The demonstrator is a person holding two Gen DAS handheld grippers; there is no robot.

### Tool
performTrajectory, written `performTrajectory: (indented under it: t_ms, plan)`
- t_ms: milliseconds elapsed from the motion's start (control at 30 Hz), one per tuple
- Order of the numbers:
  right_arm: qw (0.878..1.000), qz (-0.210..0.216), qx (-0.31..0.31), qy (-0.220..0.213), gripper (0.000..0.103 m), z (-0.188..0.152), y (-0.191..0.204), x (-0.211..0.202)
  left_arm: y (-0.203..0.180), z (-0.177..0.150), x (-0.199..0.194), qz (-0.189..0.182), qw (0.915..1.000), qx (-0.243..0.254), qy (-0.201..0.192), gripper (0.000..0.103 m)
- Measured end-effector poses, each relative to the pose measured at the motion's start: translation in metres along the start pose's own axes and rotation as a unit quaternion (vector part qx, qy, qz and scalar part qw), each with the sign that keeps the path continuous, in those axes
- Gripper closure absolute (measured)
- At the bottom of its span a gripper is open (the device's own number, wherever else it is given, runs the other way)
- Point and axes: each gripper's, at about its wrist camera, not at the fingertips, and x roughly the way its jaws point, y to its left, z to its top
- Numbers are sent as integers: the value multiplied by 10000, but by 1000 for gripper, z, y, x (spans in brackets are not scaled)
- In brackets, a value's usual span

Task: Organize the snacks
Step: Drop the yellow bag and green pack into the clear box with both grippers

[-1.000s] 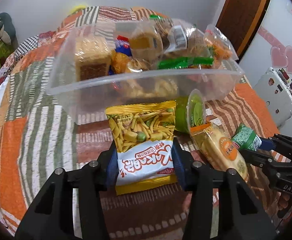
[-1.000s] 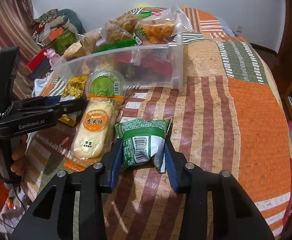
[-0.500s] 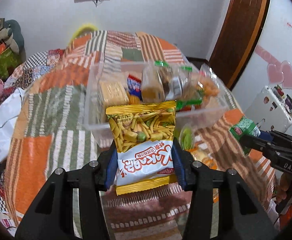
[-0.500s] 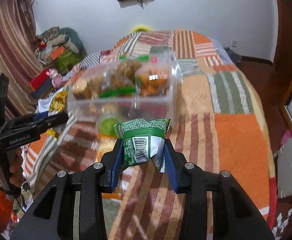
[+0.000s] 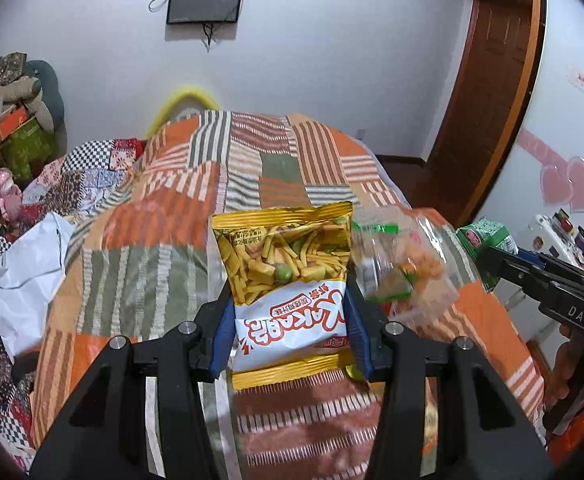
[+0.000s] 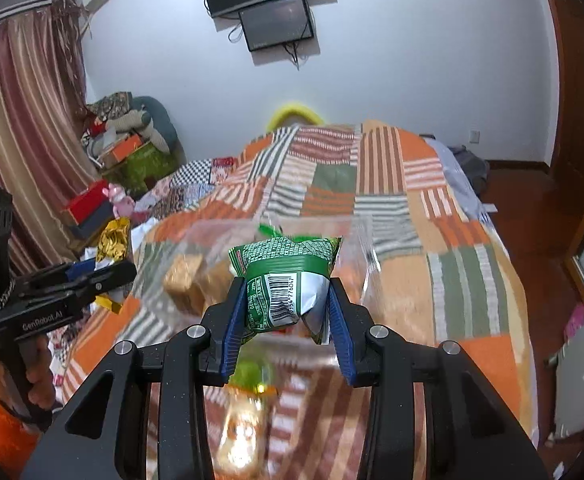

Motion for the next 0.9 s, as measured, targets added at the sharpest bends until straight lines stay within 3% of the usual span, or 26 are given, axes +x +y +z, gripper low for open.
performTrajectory:
  t_ms: [300, 900]
  plan:
    - [9999, -111, 74, -81, 67, 25, -2, 25, 12, 24, 29, 95, 9998, -163, 5, 54]
    - [9964, -595, 108, 595, 66, 31, -24, 99, 24, 31, 114, 185, 9976, -245, 627, 54]
